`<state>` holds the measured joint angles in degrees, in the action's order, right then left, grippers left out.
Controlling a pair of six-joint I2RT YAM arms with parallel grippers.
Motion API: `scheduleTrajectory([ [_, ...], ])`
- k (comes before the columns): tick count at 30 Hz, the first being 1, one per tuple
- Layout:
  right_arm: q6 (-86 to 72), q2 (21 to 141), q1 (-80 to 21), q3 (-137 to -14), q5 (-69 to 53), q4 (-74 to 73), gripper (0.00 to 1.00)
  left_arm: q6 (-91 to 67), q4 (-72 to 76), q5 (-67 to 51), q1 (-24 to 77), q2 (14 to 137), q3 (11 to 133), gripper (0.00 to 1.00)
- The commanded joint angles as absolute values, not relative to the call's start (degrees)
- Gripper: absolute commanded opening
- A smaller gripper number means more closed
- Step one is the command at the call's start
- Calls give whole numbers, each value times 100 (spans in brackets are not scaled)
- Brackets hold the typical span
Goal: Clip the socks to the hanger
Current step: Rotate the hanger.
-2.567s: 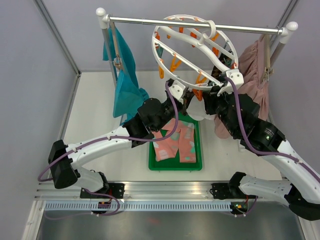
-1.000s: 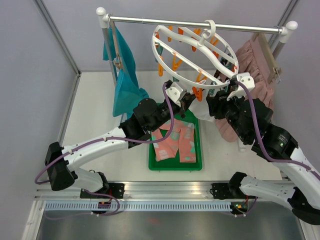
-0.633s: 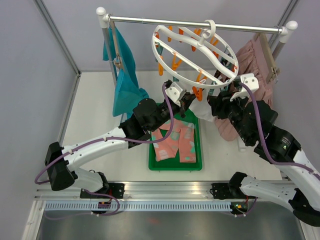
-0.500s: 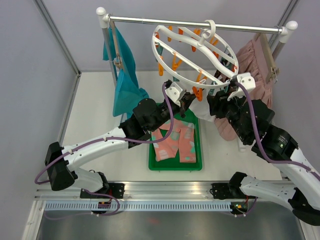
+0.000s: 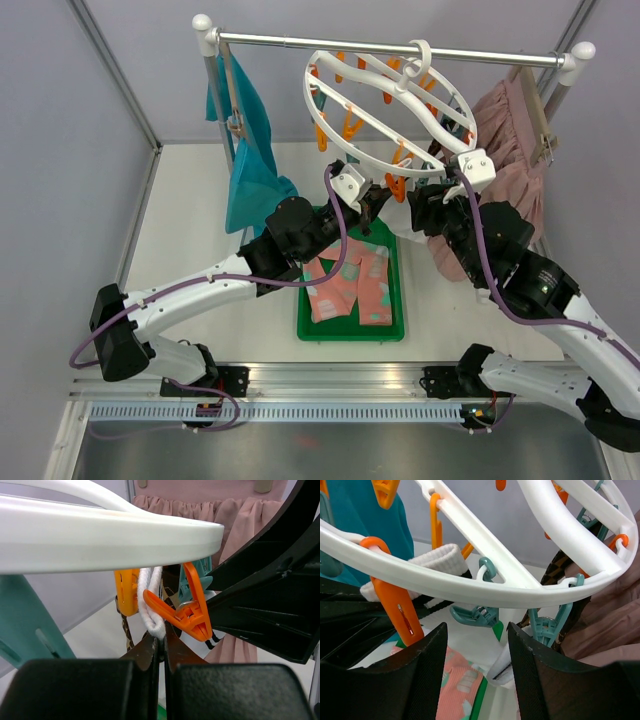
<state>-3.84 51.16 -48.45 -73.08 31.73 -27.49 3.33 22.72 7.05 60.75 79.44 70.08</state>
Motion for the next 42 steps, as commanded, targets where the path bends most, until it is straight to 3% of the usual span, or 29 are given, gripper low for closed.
scheduleTrajectory([
  [1, -124, 5001, -4790, -7155, 3129, -2347, 59, 246, 2531, 562, 6047, 7814, 7058, 2],
  [23, 141, 5010, -4333, -7005, 2277, -1574, 63, 290, 2531, 536, 6029, 7822, 7066, 2],
  [32, 123, 4913, -4280, -6864, 2197, -1310, 57, 281, 2522, 536, 6003, 7787, 7022, 2],
  [42, 18, 4773, -4271, -6706, 2268, -1213, 45, 272, 2514, 519, 5994, 7796, 7022, 2],
])
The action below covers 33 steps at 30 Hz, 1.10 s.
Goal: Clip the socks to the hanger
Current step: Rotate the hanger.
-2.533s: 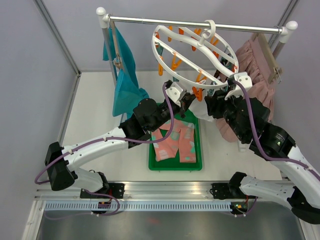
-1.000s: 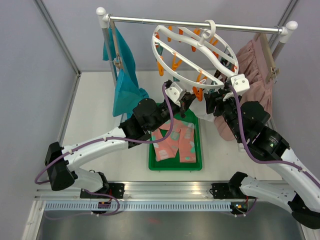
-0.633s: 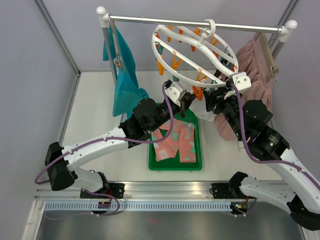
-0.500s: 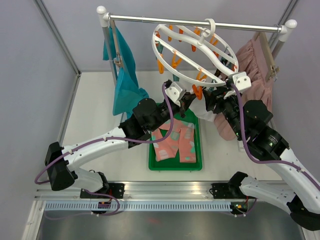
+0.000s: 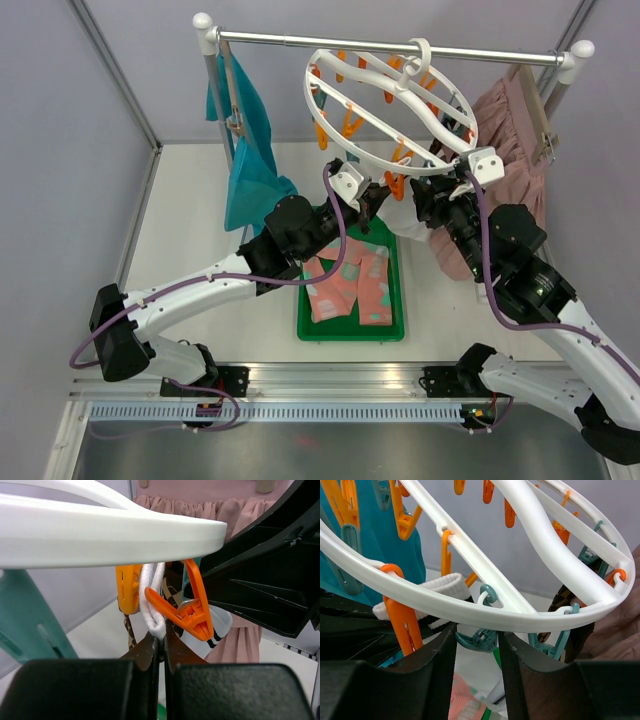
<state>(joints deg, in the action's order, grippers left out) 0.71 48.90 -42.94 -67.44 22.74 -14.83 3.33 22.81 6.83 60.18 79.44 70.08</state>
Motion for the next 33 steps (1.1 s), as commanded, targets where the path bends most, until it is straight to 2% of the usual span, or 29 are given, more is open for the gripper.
scheduleTrajectory([
  [1, 18, 4764, -4271, -6715, 2276, -1204, 44, 264, 2514, 527, 6003, 7805, 7022, 2],
  [6, -130, 4720, -4271, -6715, 2364, -1204, 36, 255, 2514, 536, 5994, 7805, 7014, 2],
  [12, -299, 4755, -4271, -6759, 2461, -1327, 23, 228, 2522, 562, 5994, 7805, 6943, 2],
  [16, -352, 4755, -4271, -6741, 2505, -1327, 21, 211, 2531, 571, 5994, 7805, 6926, 2],
  [19, -395, 4720, -4271, -6759, 2444, -1380, 24, 211, 2523, 571, 5994, 7831, 6952, 2],
  [26, -352, 4465, -4271, -6689, 2277, -1538, 42, 211, 2514, 562, 5994, 7875, 7005, 2],
  [33, -220, 4114, -4271, -6452, 2119, -1573, 47, 211, 2522, 545, 5994, 7919, 7049, 2],
])
